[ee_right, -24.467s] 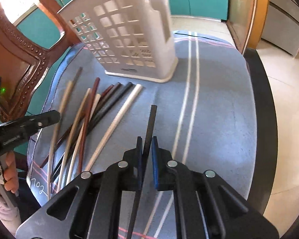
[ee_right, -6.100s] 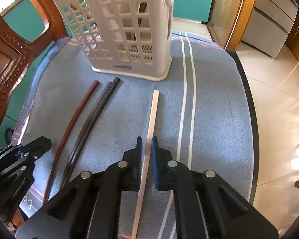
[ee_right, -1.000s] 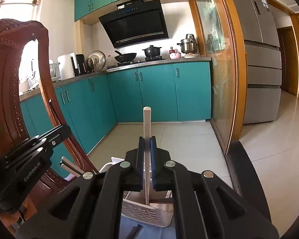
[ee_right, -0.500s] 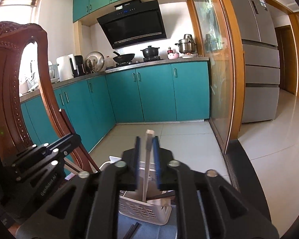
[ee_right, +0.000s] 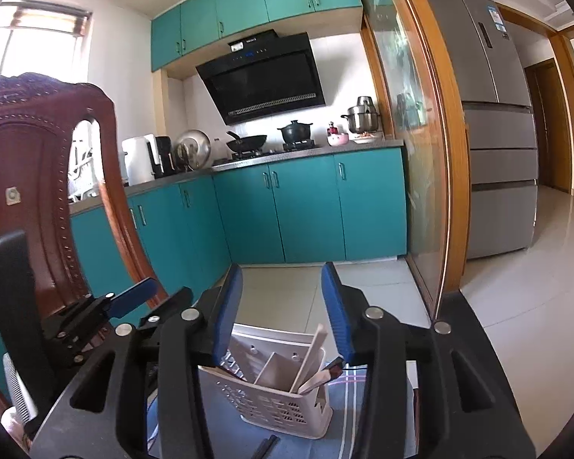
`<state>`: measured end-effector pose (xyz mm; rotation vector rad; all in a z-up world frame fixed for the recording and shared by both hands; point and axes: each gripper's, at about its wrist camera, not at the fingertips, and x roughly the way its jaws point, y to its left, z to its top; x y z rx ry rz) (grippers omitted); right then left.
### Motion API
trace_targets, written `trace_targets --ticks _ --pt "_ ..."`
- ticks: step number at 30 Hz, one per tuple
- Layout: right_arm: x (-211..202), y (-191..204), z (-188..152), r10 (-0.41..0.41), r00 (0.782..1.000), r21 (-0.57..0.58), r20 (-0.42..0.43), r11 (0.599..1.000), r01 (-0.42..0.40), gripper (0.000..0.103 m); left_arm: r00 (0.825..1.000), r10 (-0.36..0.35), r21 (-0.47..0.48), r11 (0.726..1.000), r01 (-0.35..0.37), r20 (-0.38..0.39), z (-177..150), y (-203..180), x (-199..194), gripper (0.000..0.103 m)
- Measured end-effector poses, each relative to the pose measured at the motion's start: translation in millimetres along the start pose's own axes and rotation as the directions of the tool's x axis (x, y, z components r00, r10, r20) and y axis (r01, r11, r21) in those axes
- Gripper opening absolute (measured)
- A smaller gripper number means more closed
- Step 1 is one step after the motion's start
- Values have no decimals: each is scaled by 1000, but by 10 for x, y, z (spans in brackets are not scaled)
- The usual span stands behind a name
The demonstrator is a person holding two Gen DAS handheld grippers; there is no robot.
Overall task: Organize utensils
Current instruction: 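Open both tools to release the chopsticks into the holder, then grasp a dark brown chopstick with the left tool while the right tool grasps a black chopstick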
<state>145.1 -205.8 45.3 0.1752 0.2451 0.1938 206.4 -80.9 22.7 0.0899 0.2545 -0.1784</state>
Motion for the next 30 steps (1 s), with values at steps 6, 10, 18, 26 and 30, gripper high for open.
trace_targets --ticks 6,10,18,26,30 --pt "-207 15 -269 39 997 -49 -67 998 -43 43 991 125 49 991 -126 38 2 38 -275 54" --pt "110 92 -838 48 943 -64 -330 995 -73 43 985 168 55 984 -170 35 14 144 -451 54" --pt "1079 303 -1945 44 692 42 -721 999 -20 42 978 187 -69 979 -193 -89 -300 561 -372 58" --pt "1203 545 -2135 -69 667 -30 -742 997 70 16 955 184 -66 977 -205 -234 -841 704 -57 58" --pt "1084 317 -2106 104 644 182 -758 982 55 13 945 189 -42 977 -208 -267 -948 719 -11 58"
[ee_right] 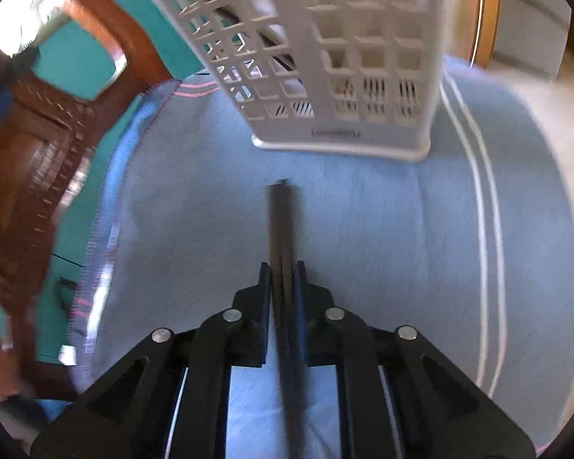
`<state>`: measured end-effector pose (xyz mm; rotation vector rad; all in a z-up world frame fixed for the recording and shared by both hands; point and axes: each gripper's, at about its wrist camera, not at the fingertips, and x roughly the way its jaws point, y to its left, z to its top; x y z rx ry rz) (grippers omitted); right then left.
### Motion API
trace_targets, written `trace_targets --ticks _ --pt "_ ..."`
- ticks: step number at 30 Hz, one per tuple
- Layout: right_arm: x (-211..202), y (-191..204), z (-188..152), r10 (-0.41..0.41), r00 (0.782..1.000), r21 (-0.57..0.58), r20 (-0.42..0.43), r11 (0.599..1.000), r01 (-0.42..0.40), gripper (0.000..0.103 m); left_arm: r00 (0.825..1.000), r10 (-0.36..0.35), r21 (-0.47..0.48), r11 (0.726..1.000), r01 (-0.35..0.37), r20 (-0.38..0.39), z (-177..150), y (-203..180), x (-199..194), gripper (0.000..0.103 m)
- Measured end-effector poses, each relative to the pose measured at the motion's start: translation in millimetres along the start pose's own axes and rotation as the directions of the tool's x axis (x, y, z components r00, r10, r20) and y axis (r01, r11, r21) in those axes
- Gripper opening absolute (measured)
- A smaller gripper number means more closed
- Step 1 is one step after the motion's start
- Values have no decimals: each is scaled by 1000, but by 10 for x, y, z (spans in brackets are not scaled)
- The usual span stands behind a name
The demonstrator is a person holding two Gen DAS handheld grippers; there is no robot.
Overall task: Organize utensils
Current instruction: 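Grasp a dark brown chopstick with the left tool while the right tool grasps a black chopstick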
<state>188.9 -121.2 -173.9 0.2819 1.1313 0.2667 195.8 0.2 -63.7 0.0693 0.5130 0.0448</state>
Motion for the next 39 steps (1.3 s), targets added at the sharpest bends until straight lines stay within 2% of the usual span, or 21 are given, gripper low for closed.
trace_targets --ticks 3,6,8,11,15,17,20,24,25,28,29,33,35,39 --pt "-132 -92 -53 137 991 61 -9 989 -136 12 1000 7 15 1000 -7 -4 -55 3 -8 58" --pt "-345 -103 -84 258 966 73 26 963 -260 13 1000 13 19 1000 -13 -17 -110 25 -9 58" --pt "-419 -62 -145 283 959 60 26 957 -284 13 999 15 19 1000 -14 -31 -144 43 7 58" --pt "-487 -73 -185 184 982 24 40 982 -185 13 998 16 14 1000 -15 -59 -170 70 67 59" --pt "-429 -165 -158 98 994 15 43 995 -99 14 997 22 12 1000 -21 -79 -201 100 103 59" --pt "-422 -179 -172 26 998 -11 52 1000 -25 14 996 20 8 1000 -19 -88 -203 100 124 61" --pt "-346 -222 -211 -69 996 -55 64 996 73 14 994 2 2 1000 -2 -106 -236 124 182 63" --pt "-242 -216 -230 -186 979 -82 77 978 192 16 988 -37 2 999 38 -148 -245 88 275 63" --pt "-192 -217 -231 -201 978 -98 59 974 206 19 986 -45 4 999 46 -159 -259 76 297 63" --pt "-178 -199 -253 -210 975 -140 66 966 218 17 979 -67 5 998 69 -194 -315 28 370 64" --pt "-186 -214 -259 -204 977 -143 59 967 211 12 974 -82 2 996 84 -211 -339 6 399 64" --pt "-219 -307 -232 -206 978 -119 43 970 210 9 947 -164 -22 986 164 -276 -453 -97 478 64" --pt "-242 -383 -210 -218 975 -99 41 970 221 8 924 -211 -31 977 212 -320 -532 -187 533 64" --pt "-300 -576 -174 -219 975 -25 28 975 220 8 891 -253 -18 964 266 -377 -713 -410 563 64"
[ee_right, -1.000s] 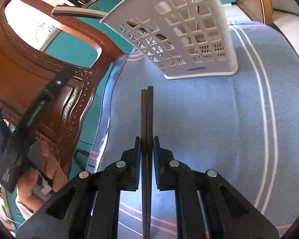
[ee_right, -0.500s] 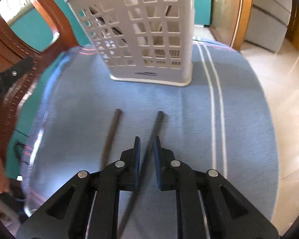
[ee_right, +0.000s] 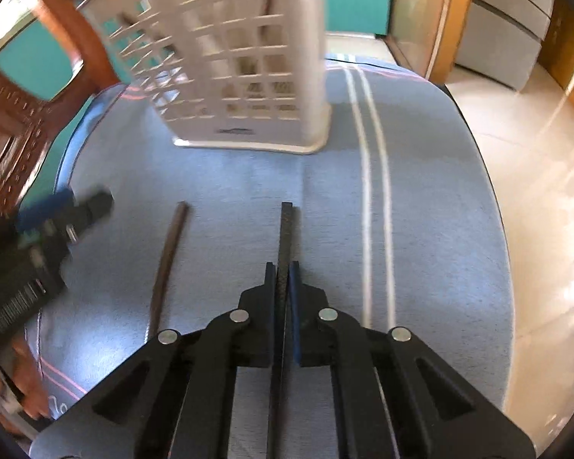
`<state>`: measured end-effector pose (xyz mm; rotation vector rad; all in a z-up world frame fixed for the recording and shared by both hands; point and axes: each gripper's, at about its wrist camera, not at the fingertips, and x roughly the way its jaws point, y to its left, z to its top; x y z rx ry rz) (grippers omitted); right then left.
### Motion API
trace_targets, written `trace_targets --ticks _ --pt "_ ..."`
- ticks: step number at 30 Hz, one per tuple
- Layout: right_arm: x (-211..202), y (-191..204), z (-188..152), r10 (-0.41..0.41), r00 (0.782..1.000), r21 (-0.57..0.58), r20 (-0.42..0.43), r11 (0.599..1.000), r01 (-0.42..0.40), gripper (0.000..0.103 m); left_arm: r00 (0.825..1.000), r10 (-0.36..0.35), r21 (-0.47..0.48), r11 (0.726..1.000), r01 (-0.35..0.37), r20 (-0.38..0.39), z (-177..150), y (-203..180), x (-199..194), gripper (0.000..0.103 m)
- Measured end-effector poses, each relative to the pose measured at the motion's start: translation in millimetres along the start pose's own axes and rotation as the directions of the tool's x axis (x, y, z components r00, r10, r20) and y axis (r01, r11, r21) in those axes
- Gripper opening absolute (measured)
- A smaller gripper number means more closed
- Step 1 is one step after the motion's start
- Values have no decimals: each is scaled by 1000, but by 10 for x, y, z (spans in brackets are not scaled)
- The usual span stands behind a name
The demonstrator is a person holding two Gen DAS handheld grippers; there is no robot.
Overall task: Organize utensils
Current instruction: 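Grasp a dark brown chopstick with the left tool while the right tool grasps a black chopstick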
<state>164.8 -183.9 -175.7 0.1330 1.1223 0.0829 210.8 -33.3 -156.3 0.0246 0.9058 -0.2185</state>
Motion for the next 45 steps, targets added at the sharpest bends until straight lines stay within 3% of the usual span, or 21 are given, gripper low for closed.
trace_targets --ticks 9,10,13,16,25,37,41,45 --pt "-180 -232 54 21 998 92 59 995 -26 28 998 -24 104 994 30 -65 -174 -421 194 61" --pt "-186 -246 55 23 998 94 59 995 -28 29 998 -19 111 993 26 -67 -182 -437 196 49" --pt "-186 -202 63 19 998 89 61 996 -24 29 997 -21 126 992 31 -79 -208 -472 223 26" --pt "-156 -128 83 12 998 80 62 997 -17 29 995 -41 124 991 52 -91 -213 -481 225 14" --pt "-7 -2 77 -35 999 25 40 999 34 30 995 -38 120 992 49 -95 -199 -454 157 16" --pt "23 -13 78 -34 999 30 38 999 33 30 993 -70 169 982 87 -99 -204 -576 121 11" --pt "19 -21 96 -32 999 24 41 999 31 30 994 -45 159 985 60 -96 -192 -573 111 11" --pt "51 25 85 -40 998 8 40 999 40 30 996 -10 161 987 25 -93 -178 -536 134 19"
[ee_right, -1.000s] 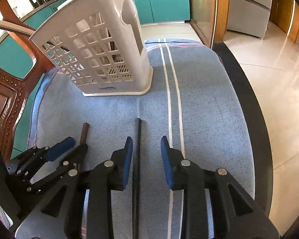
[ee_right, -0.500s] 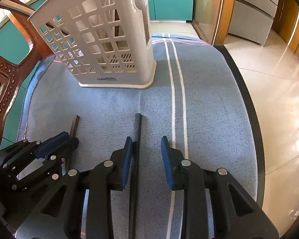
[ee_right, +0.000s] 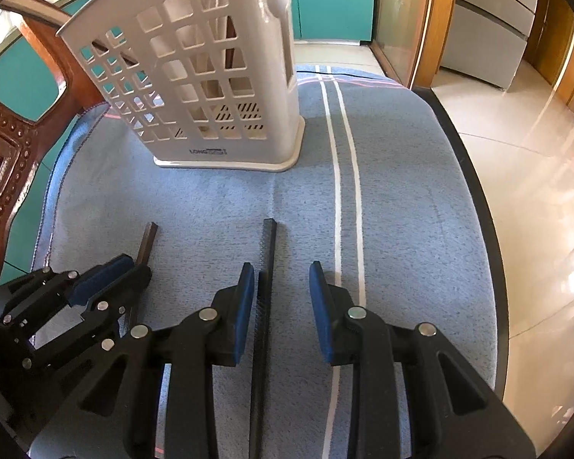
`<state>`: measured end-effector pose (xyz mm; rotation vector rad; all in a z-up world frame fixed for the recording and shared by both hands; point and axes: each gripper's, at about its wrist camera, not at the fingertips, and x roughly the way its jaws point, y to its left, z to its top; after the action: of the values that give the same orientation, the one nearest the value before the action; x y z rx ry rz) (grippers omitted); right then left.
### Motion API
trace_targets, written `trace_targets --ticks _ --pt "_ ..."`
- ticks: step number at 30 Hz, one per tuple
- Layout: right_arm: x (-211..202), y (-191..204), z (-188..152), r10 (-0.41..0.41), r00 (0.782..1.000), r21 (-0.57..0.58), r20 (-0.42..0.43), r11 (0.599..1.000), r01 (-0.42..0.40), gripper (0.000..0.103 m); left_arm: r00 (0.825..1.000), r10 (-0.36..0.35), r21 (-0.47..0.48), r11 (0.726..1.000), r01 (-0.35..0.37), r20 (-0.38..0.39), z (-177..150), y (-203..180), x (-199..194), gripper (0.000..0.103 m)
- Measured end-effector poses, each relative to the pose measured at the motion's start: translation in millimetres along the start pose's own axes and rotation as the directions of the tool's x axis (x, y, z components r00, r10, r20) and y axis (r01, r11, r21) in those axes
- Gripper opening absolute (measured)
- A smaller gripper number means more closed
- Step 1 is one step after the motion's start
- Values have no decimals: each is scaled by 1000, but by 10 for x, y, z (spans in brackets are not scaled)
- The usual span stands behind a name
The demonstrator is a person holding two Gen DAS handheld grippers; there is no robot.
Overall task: Organize utensils
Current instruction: 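Grasp a dark brown chopstick with the left tool while the right tool grasps a black chopstick, then lift both held chopsticks and insert them into the white utensil holder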
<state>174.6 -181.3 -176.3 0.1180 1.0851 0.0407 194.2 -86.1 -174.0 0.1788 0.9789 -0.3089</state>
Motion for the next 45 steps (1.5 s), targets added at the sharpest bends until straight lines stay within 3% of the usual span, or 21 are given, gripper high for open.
trace_targets --ticks 7,13,20,27,29,31,32,34,37,40,42,45 --pt "47 118 -33 -33 999 -39 14 999 33 32 999 48 -39 998 -48 5 14 52 16 32" --pt "80 273 -62 -82 996 -93 36 992 85 36 996 80 -67 995 -78 27 -78 97 -1 33" --pt "82 412 -69 -103 994 -126 44 986 108 36 998 68 -89 994 -67 10 -94 151 22 34" --pt "48 401 -86 -86 995 -122 44 988 91 36 997 72 -99 993 -71 10 -47 169 61 33" --pt "40 354 -81 -69 997 -112 39 991 73 33 998 60 -111 992 -58 14 -33 174 59 30" --pt "22 275 -83 -48 998 -105 36 993 51 13 998 56 -104 993 -53 19 -18 172 71 21" --pt "10 258 -80 -42 999 -105 34 993 45 9 998 53 -105 993 -51 20 -9 169 79 18" --pt "-2 258 -77 -34 999 -100 36 994 37 8 998 54 -104 993 -52 22 4 164 86 9" --pt "-52 220 -71 16 999 -74 43 997 -13 7 999 23 -134 991 -18 32 22 207 52 7" --pt "-288 179 -26 65 993 -76 102 995 -58 7 996 8 -155 988 7 93 78 284 -156 7" --pt "-521 182 4 117 981 -90 153 990 -104 7 988 -20 -166 985 45 152 109 335 -404 7" --pt "-991 169 22 214 946 -136 244 973 -185 7 966 -37 -171 982 83 254 140 385 -849 7"
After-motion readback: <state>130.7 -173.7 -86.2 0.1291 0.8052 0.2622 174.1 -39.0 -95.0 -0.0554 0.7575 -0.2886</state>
